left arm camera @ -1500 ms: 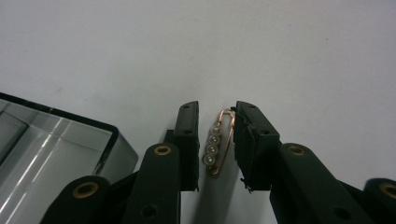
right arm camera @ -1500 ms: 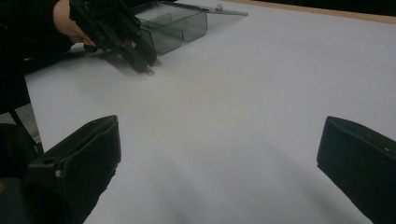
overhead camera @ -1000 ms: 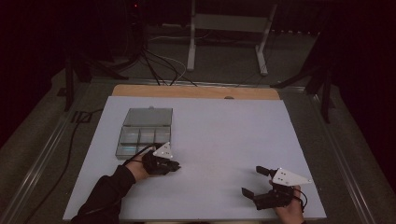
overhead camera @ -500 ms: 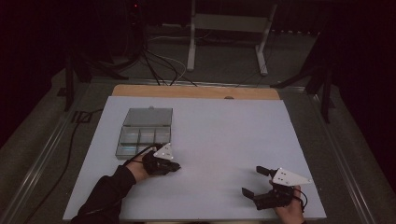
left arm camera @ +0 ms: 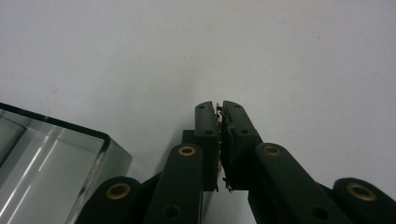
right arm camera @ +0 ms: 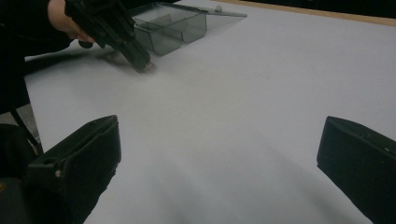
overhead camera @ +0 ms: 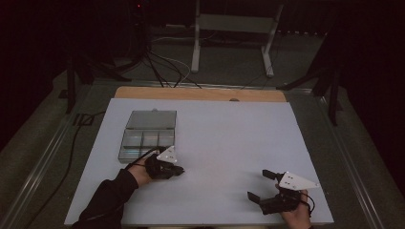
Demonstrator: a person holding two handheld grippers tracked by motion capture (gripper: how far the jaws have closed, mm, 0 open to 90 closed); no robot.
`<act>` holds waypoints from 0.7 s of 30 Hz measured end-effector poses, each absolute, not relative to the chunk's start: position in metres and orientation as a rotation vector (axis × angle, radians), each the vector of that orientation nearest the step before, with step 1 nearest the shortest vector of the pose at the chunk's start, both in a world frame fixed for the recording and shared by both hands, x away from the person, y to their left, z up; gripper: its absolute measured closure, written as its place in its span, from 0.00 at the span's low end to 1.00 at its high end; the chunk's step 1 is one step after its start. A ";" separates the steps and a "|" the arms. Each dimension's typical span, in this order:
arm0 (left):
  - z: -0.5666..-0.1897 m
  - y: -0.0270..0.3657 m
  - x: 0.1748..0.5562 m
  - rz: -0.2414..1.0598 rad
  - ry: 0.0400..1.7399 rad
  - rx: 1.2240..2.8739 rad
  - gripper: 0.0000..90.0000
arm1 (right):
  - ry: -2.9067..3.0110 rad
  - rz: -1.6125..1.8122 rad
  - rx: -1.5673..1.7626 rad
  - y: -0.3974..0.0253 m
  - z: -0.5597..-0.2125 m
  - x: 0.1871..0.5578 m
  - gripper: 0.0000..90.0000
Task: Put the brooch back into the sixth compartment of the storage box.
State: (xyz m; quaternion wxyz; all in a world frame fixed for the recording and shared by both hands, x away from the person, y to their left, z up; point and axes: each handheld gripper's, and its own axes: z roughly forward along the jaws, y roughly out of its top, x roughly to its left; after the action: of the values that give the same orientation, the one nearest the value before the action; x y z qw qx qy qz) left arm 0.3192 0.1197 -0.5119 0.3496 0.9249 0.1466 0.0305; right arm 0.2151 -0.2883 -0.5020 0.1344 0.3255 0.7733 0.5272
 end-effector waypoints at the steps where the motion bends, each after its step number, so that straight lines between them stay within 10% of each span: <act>1: -0.511 0.120 0.319 0.083 0.373 2.400 0.97 | 2.241 1.527 0.944 -0.288 -0.502 0.215 0.00; 21: -0.496 0.118 0.312 0.079 0.351 2.361 0.97 | 2.242 1.529 0.944 -0.288 -0.502 0.215 0.00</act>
State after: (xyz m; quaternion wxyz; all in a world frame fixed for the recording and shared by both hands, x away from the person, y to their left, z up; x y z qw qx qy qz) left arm 0.3121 0.1183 -0.4957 0.3677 0.9193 0.1368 0.0306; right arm 0.2151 -0.2881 -0.5019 0.1339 0.3257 0.7733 0.5273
